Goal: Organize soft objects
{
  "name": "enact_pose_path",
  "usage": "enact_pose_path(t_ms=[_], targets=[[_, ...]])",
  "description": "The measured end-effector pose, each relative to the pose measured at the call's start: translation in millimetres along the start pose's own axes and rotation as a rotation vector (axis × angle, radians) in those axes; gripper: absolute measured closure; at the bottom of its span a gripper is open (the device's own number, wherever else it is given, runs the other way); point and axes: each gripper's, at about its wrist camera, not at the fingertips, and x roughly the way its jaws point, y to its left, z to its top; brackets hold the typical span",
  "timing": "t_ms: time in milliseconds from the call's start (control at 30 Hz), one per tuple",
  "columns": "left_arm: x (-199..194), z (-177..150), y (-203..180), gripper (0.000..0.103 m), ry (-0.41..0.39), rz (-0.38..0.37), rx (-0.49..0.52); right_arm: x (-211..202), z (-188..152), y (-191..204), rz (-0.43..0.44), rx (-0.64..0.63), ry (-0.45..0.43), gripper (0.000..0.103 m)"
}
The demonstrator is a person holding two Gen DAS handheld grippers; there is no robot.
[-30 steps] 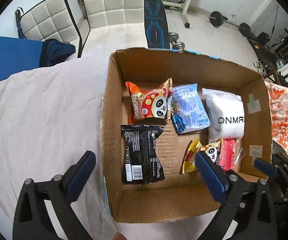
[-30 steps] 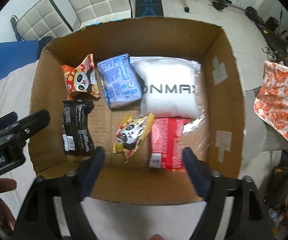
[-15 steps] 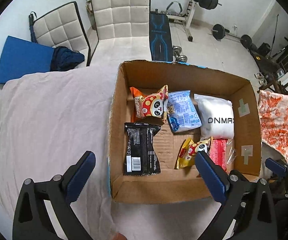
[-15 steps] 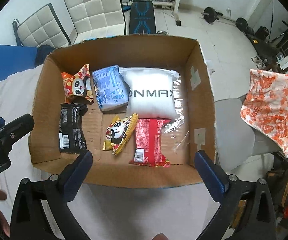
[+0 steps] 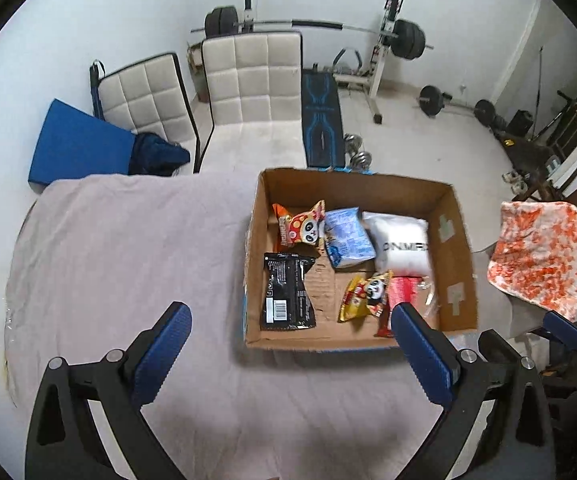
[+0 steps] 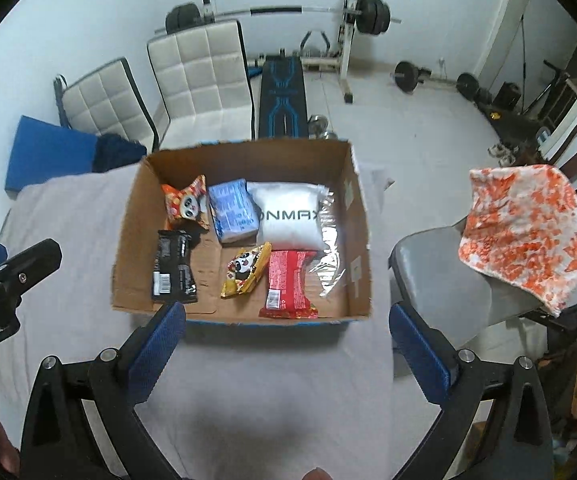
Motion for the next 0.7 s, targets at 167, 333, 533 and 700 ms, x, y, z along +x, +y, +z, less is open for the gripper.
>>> enact_pose_path(t_ms=[167,333,533,700], targets=[[-51,-19,1,0.001,-0.030,-0.023,0.020,-62,-19,1,-0.009,0.010,-0.071,0.000],[-90,-39,4,0.001,-0.049,-0.041,0.033,-119,-43,2,-0.015,0.020,-0.122,0.000],[-133,-61,13,0.001,-0.099,-0.030,0.029,-183,-76,8,-0.025,0.022,-0.185,0.000],[-159,-73,23,0.001,-0.126,-0.024,0.018,-221,-91,11,-0.035,0.024,-0.232,0.000]])
